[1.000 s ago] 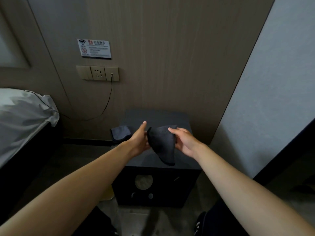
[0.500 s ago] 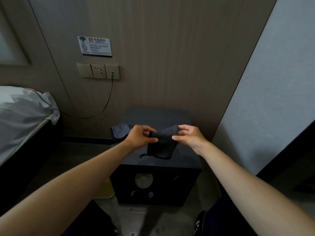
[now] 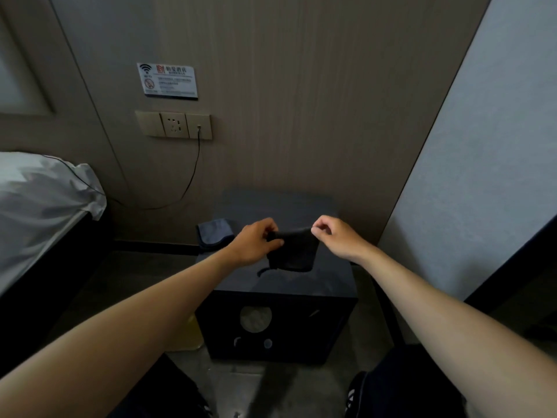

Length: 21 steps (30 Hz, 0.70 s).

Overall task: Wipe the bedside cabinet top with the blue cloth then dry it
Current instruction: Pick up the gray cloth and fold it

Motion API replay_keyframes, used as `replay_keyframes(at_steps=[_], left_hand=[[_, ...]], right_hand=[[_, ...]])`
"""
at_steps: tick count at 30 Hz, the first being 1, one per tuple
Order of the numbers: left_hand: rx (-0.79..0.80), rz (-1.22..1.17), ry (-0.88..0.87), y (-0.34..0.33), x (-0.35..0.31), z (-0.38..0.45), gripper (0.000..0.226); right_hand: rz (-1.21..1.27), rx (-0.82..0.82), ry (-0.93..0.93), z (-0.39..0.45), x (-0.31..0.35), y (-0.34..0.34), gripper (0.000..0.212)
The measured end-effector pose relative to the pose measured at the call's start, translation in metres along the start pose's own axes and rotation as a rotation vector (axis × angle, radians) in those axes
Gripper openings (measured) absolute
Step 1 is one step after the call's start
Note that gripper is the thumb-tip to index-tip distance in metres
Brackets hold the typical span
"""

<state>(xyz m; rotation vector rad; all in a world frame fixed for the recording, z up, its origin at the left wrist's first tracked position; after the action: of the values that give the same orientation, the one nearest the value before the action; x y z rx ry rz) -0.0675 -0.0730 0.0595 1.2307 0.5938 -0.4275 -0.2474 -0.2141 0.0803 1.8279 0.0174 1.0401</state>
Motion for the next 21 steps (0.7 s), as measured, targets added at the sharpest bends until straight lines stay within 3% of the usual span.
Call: replay_keyframes(at_steps=[3, 7, 13, 15, 18, 21], left_hand=[[0.02, -0.138, 0.014, -0.004, 0.003, 0.001, 0.015], [-0.196, -0.447, 0.157, -0.012, 0.007, 0.01, 0.011], [-0.423, -0.32, 0.126, -0.025, 0.013, 0.032, 0.006], [-0.423, -0.374, 0.151, -0.031, 0.016, 0.042, 0.005], [-0.4, -0.687, 0.289, -0.046, 0.019, 0.061, 0.03], [-0.258, -0.748, 0.333, -0.059, 0.028, 0.079, 0.043]], right_hand=[[0.113, 0.021, -0.035, 0.004, -0.002, 0.001, 0.023], [0.497, 0.087, -0.143, 0.007, -0.003, -0.002, 0.025], [0.902, 0.206, -0.208, 0.019, -0.008, -0.01, 0.037], [0.967, 0.19, -0.202, 0.028, -0.015, -0.012, 0.04], [0.951, 0.039, -0.279, 0.052, -0.031, -0.013, 0.046], [0.873, -0.072, -0.343, 0.081, -0.054, -0.009, 0.054]])
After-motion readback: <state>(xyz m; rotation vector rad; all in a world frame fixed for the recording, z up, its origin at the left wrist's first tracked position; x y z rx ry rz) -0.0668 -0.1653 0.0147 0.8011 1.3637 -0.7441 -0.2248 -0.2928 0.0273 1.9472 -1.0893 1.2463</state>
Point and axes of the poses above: each hand's wrist, its own z-axis towards the middle knuckle, its own y-axis out of the back of the hand, x = y × z, the point moved 2 cm from there along z, towards the middle knuckle, and after that the axes turned 11 degrees about -y, right-handed, at the moved point
